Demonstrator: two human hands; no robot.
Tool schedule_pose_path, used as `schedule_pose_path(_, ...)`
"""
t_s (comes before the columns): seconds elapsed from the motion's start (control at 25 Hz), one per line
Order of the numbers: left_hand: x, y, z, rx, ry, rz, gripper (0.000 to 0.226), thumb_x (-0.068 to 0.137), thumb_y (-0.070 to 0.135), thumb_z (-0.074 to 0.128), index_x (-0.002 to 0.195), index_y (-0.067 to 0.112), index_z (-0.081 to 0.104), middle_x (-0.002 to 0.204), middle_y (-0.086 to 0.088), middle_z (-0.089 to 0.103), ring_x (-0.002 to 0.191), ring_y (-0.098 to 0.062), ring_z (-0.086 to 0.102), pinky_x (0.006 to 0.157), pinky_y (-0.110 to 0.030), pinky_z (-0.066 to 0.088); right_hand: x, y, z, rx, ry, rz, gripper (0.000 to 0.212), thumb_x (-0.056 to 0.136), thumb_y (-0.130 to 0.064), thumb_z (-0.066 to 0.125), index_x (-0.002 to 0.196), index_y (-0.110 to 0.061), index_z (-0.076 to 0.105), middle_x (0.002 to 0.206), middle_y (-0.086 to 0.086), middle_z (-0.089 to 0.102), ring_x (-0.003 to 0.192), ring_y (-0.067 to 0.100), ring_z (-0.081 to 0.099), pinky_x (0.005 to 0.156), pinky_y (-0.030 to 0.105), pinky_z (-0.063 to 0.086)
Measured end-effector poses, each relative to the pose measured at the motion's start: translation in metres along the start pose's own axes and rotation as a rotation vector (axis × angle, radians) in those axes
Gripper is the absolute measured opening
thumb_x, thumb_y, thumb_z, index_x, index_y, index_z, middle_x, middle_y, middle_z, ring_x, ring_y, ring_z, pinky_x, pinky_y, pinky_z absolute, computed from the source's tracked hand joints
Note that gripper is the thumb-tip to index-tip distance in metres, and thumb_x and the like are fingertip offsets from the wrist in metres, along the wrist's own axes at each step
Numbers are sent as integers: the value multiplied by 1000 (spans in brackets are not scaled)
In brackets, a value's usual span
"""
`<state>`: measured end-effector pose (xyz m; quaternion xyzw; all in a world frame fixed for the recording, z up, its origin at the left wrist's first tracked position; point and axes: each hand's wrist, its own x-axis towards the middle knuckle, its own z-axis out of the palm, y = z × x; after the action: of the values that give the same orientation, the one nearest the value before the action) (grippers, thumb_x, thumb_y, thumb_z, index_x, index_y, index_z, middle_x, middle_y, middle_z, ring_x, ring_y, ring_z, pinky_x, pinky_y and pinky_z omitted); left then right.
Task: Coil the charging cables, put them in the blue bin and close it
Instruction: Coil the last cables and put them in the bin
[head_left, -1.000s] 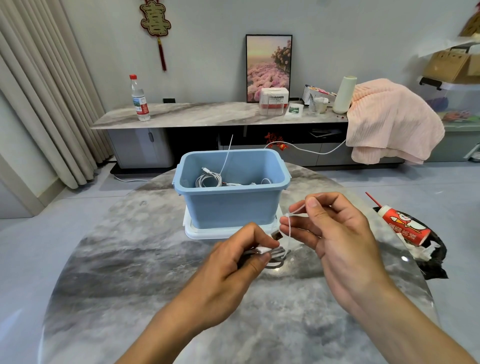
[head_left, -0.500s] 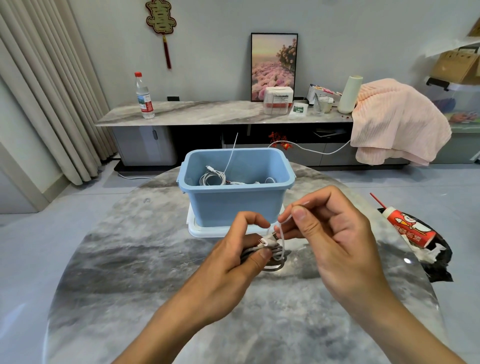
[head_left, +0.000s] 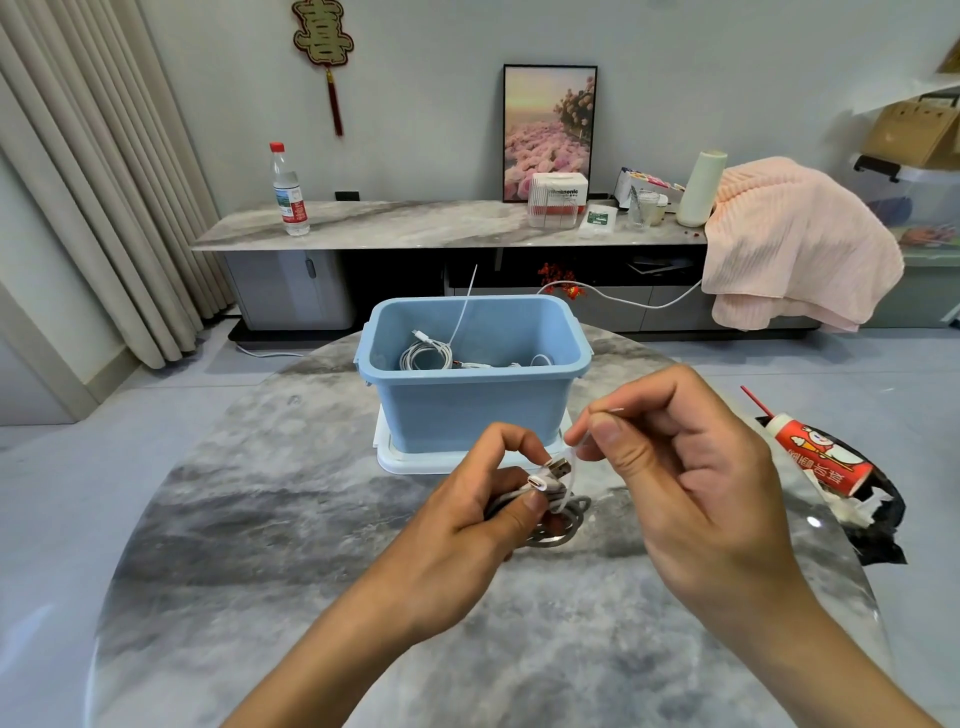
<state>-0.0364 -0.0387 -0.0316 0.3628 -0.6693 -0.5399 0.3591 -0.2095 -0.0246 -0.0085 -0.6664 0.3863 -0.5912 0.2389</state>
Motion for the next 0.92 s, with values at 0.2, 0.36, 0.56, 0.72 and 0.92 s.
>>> schedule_pose_path(0.2, 1, -3, -1, 6, -8, -13, 24, 102, 14, 47, 106, 37, 48, 82, -5, 62, 65, -8, 45, 59, -17, 35, 3, -2, -1, 42, 65, -8, 7, 95, -9, 58, 90, -14, 58, 81, 3, 70, 73, 20, 68, 66, 29, 57)
schedule_pose_path(0.36, 0, -1, 3, 33, -15, -17, 21, 102, 17, 48, 106, 38, 49, 75, 10, 61, 60, -3, 45, 60, -17, 36, 3, -4, -1, 57, 32, -21, 5, 94, -7, 57, 90, -10, 59, 80, 5, 69, 69, 21, 69, 65, 34, 59)
schedule_pose_path(0.56, 1, -4, 2, 21, -4, -21, 15, 102, 17, 49, 105, 31, 45, 73, 6, 58, 60, -6, 40, 58, -17, 35, 3, -3, -1, 76, -18, -14, 3, 93, -7, 59, 90, -6, 60, 79, 5, 70, 70, 21, 69, 66, 34, 58)
schedule_pose_path(0.72, 1, -4, 3, -20, -15, -33, 14, 102, 13, 47, 101, 26, 42, 70, 13, 61, 56, -3, 43, 56, -15, 35, 5, -3, -2, 91, -26, -12, 5, 93, -10, 59, 90, -6, 59, 79, 5, 71, 69, 24, 67, 66, 32, 58)
schedule_pose_path(0.92, 2, -8, 5, -114, -26, -38, 16, 101, 17, 50, 92, 29, 44, 81, -8, 60, 57, -12, 35, 54, -19, 32, 8, -5, -4, 145, -7, 41, 3, 92, -7, 58, 90, -4, 58, 79, 10, 70, 68, 24, 67, 65, 29, 56)
